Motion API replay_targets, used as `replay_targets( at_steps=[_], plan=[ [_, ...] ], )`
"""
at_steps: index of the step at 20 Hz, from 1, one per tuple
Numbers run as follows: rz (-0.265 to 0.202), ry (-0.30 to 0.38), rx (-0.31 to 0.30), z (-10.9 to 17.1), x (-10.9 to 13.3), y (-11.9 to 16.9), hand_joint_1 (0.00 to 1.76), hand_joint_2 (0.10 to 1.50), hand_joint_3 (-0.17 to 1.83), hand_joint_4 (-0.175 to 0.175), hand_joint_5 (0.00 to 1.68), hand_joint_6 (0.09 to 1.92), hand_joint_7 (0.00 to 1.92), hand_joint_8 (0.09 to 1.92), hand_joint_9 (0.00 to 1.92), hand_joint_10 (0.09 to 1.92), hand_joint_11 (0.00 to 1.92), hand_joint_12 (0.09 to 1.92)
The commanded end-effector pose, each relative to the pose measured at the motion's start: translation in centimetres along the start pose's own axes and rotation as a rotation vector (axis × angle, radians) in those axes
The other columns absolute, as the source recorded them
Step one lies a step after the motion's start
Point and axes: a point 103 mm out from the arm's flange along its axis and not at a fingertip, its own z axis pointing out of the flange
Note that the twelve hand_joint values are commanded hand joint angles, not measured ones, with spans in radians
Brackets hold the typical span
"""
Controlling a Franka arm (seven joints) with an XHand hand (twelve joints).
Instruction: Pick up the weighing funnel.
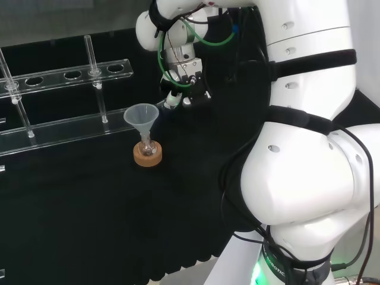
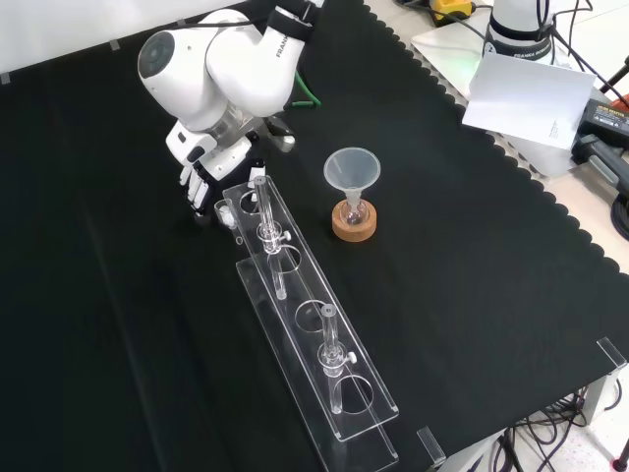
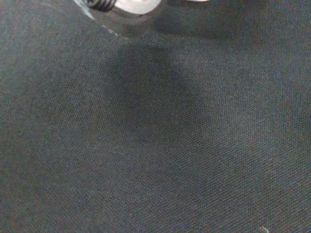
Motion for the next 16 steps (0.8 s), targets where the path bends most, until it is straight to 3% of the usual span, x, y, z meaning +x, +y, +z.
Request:
replay_targets(
  at_steps=[1, 16],
  plan=[
    [0.003, 0.001, 0.011, 0.34, -0.16, 0.10, 1.01, 0.92, -0.17, 0.038, 0.72, 0.63, 0.49, 0.66, 0.73, 0.51, 0.48, 1.27],
    [-0.002, -0.005, 0.016, 1.02, -0.54, 0.45, 1.02, 0.95, -0.17, 0.055, 0.79, 0.67, 0.50, 0.66, 0.75, 0.51, 0.49, 1.26]
  ],
)
